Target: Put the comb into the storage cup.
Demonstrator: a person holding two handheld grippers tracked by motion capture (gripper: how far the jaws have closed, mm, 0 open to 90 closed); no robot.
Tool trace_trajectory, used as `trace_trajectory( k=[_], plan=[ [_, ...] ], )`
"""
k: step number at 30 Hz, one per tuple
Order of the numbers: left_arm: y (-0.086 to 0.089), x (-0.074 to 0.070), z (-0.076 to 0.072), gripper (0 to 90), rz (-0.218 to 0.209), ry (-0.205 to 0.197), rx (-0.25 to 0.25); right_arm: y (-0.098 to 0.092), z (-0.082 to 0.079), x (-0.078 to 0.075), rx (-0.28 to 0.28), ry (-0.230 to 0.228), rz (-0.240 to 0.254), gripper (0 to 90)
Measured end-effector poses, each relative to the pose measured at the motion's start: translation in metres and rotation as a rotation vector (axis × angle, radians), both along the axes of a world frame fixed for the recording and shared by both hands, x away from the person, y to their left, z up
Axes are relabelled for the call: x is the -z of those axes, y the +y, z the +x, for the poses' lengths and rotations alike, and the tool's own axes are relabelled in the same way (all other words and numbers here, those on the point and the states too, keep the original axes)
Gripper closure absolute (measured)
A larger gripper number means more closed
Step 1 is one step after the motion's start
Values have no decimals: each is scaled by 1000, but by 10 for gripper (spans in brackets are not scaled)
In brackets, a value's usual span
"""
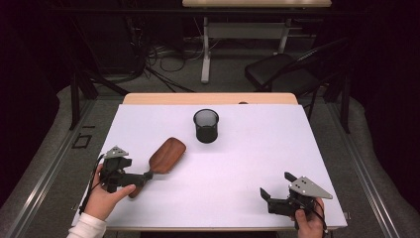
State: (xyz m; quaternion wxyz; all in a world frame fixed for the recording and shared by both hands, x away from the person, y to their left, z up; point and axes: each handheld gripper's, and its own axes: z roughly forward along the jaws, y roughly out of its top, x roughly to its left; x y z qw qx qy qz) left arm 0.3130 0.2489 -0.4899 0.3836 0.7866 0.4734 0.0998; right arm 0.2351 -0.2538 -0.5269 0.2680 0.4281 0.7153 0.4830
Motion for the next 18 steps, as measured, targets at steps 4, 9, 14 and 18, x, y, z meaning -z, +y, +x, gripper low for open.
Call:
trace_trajectory(
  k=[4, 9, 14, 18],
  plan=[
    [-3, -3, 1, 4, 16, 1, 19, 0, 0, 0, 0, 0, 0, 10],
    [-6, -6, 3, 4, 49, 4, 35, 1, 0, 0, 1, 2, -1, 10],
    [-8, -8, 5, 5, 81, 11, 38, 1, 0, 0, 0, 1, -1, 10],
    [-9, -9, 7, 5, 110, 24, 46, 1, 0, 0, -1, 0, -3, 10]
  ],
)
